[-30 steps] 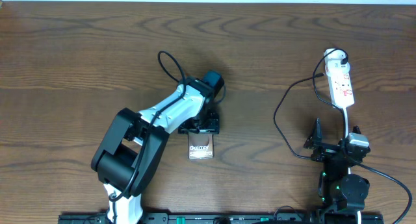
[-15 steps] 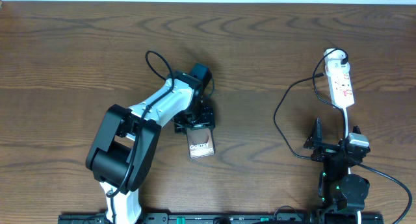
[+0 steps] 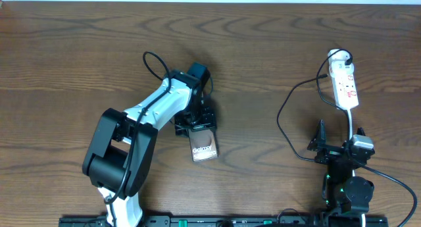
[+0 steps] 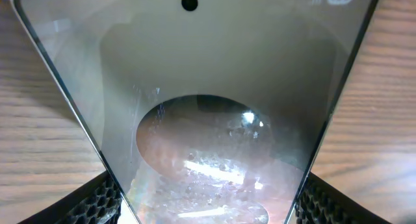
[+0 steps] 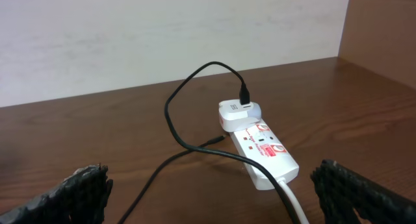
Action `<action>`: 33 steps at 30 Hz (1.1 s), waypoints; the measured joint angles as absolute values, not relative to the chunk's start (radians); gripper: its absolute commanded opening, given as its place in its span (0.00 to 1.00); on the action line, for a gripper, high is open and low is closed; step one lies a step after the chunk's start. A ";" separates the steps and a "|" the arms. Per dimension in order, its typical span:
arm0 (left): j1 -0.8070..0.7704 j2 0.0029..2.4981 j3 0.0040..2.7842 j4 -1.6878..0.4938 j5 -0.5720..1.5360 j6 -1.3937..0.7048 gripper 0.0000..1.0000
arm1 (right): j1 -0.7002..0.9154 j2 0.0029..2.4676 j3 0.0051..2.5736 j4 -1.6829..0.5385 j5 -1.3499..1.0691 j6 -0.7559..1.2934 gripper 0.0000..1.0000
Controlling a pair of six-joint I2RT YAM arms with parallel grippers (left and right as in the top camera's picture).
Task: Plug charger to phone and switch on socket
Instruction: 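Lift the phone upright with the left gripper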
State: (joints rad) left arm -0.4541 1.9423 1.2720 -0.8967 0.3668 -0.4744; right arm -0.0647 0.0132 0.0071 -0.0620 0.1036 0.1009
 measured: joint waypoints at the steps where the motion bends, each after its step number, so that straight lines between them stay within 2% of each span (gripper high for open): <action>1: -0.454 1.942 1.272 -0.898 0.377 -0.473 0.63 | -0.065 0.013 0.007 -0.062 0.104 0.101 0.99; 23: -0.301 1.941 1.272 -0.932 0.835 -0.384 0.59 | -0.065 0.013 0.007 -0.062 0.104 0.101 0.99; 33: -0.280 1.941 1.272 -0.933 1.038 -0.342 0.58 | -0.065 0.013 0.007 -0.062 0.104 0.101 0.99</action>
